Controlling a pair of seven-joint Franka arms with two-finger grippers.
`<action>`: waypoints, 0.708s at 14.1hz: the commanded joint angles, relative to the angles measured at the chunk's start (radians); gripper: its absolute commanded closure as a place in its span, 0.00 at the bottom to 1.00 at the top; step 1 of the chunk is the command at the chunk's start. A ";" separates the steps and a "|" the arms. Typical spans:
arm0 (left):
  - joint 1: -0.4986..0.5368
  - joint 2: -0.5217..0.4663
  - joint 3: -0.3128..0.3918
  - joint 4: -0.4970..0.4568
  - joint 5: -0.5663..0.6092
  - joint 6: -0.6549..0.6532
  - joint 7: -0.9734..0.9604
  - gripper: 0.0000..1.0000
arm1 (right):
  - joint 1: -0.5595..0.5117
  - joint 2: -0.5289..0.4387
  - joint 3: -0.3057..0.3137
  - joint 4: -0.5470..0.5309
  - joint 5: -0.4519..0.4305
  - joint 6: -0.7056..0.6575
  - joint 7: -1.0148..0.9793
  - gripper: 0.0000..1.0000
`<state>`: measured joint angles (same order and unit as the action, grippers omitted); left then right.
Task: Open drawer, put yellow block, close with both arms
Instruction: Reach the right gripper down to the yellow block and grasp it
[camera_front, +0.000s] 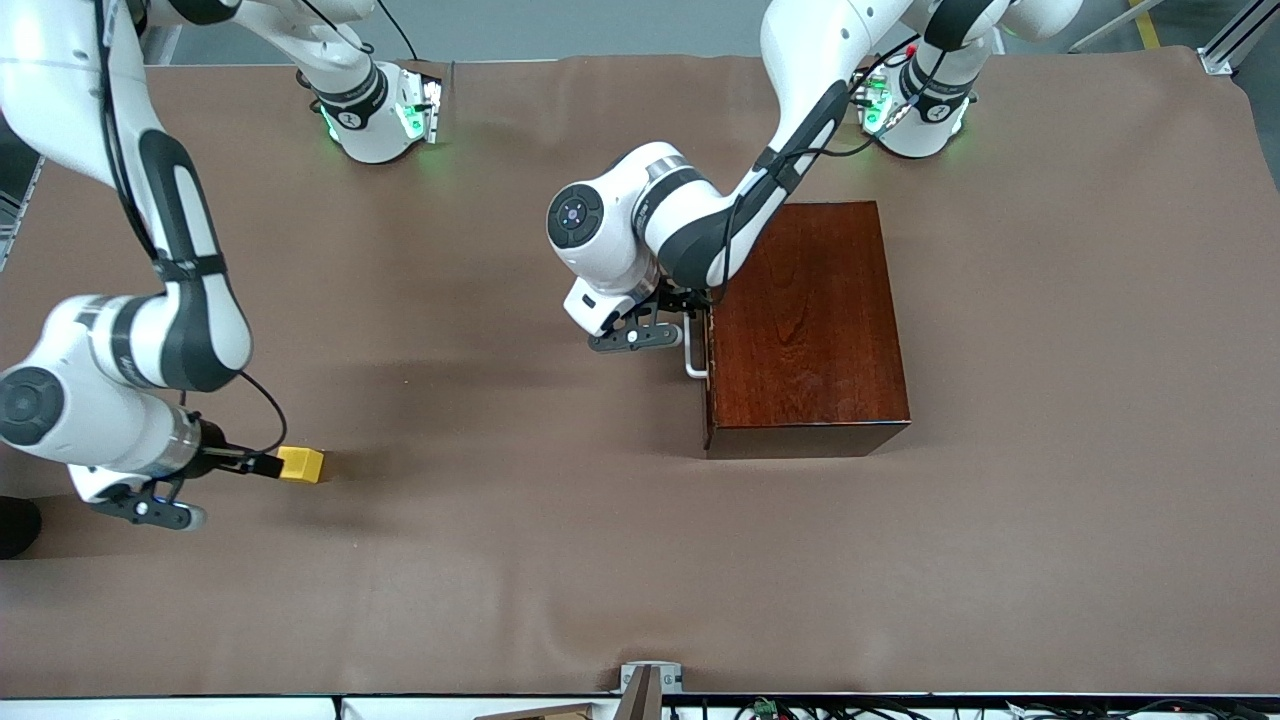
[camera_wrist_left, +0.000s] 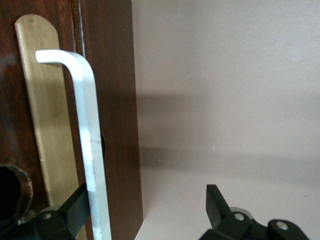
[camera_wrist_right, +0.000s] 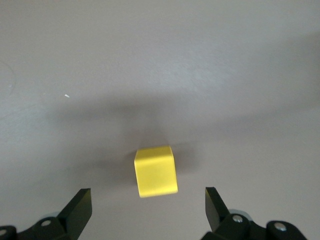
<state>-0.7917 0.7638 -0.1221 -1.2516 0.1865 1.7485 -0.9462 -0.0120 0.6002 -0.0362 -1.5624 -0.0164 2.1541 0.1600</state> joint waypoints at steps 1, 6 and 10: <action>-0.009 0.006 -0.002 0.018 0.016 0.031 -0.022 0.00 | -0.006 0.050 0.007 -0.002 0.007 0.058 -0.062 0.00; -0.015 0.009 -0.004 0.017 0.014 0.103 -0.020 0.00 | -0.013 0.065 0.007 -0.047 0.009 0.079 -0.132 0.00; -0.029 0.018 -0.005 0.017 0.008 0.181 -0.023 0.00 | -0.011 0.090 0.007 -0.067 0.009 0.115 -0.132 0.00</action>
<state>-0.8034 0.7639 -0.1260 -1.2533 0.1865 1.8624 -0.9498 -0.0135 0.6779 -0.0369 -1.6191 -0.0164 2.2470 0.0463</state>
